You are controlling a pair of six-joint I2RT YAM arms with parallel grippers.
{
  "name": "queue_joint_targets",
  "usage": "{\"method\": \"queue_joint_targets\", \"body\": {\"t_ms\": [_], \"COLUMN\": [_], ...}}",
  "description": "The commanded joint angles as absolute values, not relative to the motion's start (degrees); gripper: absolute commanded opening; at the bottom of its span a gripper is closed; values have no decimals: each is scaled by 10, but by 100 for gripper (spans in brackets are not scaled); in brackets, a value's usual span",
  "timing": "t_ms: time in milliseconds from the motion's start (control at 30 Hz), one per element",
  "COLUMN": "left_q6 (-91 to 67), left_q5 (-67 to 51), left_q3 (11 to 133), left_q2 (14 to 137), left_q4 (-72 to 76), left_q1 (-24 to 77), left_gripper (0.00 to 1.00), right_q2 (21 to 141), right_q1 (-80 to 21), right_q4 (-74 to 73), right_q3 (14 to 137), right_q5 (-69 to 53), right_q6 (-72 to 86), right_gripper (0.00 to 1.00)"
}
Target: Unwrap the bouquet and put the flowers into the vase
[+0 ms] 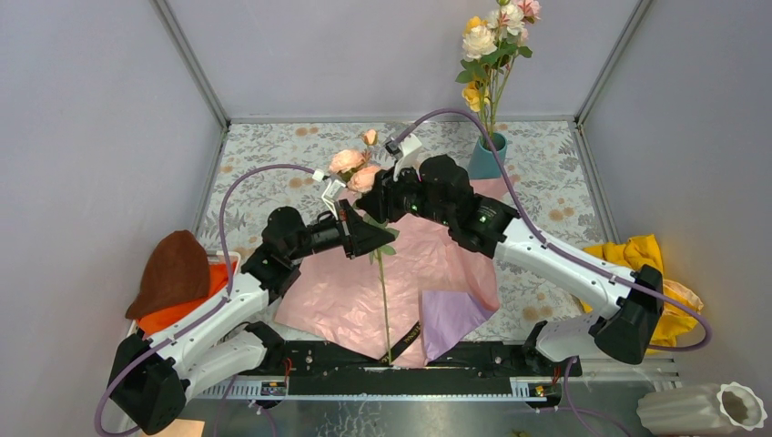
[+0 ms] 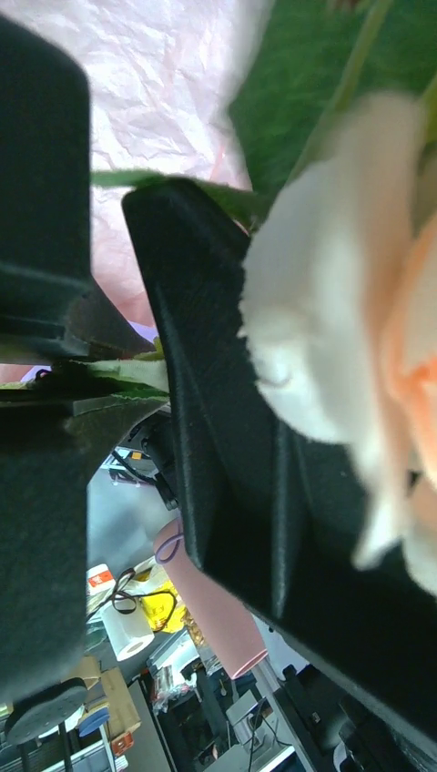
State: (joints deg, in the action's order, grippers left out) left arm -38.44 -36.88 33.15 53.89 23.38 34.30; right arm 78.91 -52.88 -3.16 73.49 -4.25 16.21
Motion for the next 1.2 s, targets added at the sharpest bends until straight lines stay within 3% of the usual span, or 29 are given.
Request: {"method": "queue_joint_targets", "body": {"t_ms": [0,167,233,333,400,833,1000,1167], "left_q6": [-381,-379,-378,-379,-379,-412,-415,-417], "left_q5": [-412,-401,-384,-318,-265,66,96,95], "left_q3": [335,333,334,356,373,438,422,409], "left_q2": [530,521,519,514,513,390,363,368], "left_q4": [282,271,259,200,146,-83,-99,-92], "left_q1": [342,343,343,343,343,343,343,342], "left_gripper": [9,13,24,47,56,67,69,69], "right_q2": [803,813,811,802,791,701,690,683], "right_q1": [-530,-529,-530,-530,-529,-529,-529,-524], "right_q4": [-6,-6,-6,-7,-14,-33,5,145], "right_q3": [775,779,779,778,779,832,900,920], "right_q5": [-41,-50,-46,-28,-8,184,290,399], "right_q6": [151,156,157,153,143,41,-76,-228], "right_gripper": [36,12,1,0,0,0,0,0]}}
